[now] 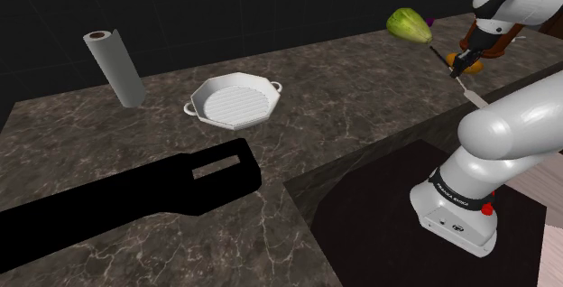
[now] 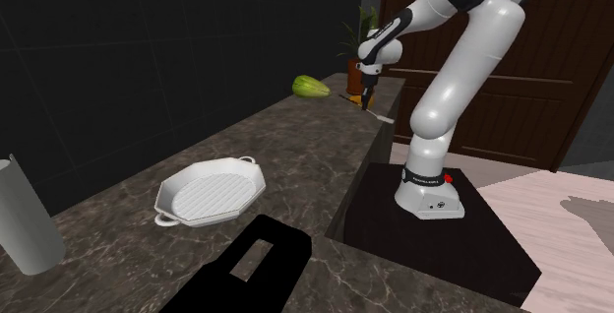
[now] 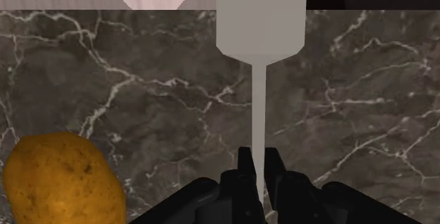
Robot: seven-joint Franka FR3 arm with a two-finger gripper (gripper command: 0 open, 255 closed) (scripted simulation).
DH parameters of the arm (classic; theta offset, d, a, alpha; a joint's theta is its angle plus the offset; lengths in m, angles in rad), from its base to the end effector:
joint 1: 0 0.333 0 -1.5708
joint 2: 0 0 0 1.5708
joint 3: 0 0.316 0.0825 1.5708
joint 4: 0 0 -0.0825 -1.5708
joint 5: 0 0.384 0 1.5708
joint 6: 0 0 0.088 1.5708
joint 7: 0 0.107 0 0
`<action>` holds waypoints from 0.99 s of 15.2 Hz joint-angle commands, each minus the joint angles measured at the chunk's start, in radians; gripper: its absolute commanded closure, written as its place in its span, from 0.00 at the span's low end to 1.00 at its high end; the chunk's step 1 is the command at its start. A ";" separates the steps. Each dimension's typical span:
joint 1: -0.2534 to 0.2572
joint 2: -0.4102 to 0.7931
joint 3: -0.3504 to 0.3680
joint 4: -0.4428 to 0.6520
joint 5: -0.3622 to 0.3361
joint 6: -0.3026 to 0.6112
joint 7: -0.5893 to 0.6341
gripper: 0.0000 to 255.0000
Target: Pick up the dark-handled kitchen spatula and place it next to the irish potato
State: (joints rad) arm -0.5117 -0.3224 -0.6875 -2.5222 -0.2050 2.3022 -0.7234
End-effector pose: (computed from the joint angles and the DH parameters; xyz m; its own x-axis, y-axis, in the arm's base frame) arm 0.1591 -0.4101 0.3704 0.9473 -0.3136 0.0659 -0.3142 -0.9494 -0.0008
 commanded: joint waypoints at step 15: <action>0.011 0.039 -0.019 -0.025 0.017 0.061 -0.016 0.00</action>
State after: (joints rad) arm -0.5005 -0.2834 -0.7064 -2.5474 -0.1879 2.3634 -0.7392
